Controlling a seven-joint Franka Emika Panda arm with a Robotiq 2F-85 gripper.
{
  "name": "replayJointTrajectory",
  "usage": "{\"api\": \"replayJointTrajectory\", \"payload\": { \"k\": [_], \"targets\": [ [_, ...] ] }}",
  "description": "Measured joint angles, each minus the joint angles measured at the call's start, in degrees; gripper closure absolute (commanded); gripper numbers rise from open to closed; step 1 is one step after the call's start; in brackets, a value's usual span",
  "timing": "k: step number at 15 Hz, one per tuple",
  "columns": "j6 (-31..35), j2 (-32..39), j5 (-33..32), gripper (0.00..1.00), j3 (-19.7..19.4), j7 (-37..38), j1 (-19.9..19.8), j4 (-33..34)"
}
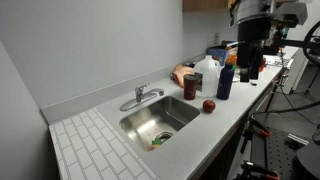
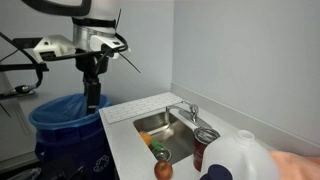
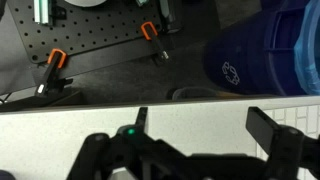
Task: Lift up the faucet of the sink.
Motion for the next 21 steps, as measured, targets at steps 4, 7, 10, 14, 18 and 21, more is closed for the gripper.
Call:
{"api": "replayJointTrajectory", "payload": {
  "k": [4, 7, 10, 14, 18, 21],
  "targets": [
    [0.0, 0.1, 0.0, 0.0, 0.0, 0.0, 0.0, 0.0],
    [0.0, 0.1, 0.0, 0.0, 0.0, 0.0, 0.0, 0.0],
    [0.0, 0.1, 0.0, 0.0, 0.0, 0.0, 0.0, 0.0],
    [0.0, 0.1, 0.0, 0.0, 0.0, 0.0, 0.0, 0.0],
    [0.4, 0.2, 0.0, 0.0, 0.5, 0.0, 0.0, 0.0],
    [3.7, 1.3, 0.0, 0.0, 2.2, 0.0, 0.0, 0.7]
  ]
}}
